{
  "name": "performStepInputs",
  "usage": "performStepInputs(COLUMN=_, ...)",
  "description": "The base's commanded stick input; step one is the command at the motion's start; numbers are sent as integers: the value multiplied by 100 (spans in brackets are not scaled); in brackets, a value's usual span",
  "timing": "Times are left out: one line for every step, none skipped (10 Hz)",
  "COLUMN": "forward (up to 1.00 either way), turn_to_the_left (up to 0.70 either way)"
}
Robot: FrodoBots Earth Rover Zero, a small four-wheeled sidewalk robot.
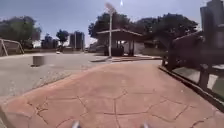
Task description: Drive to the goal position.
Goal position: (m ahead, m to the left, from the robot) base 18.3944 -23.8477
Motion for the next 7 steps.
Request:
performStepInputs(forward=100, turn_to_the_left=-28)
performStepInputs(forward=100, turn_to_the_left=0)
performStepInputs(forward=100, turn_to_the_left=0)
performStepInputs(forward=100, turn_to_the_left=0)
performStepInputs(forward=100, turn_to_the_left=0)
performStepInputs(forward=100, turn_to_the_left=0)
performStepInputs(forward=100, turn_to_the_left=0)
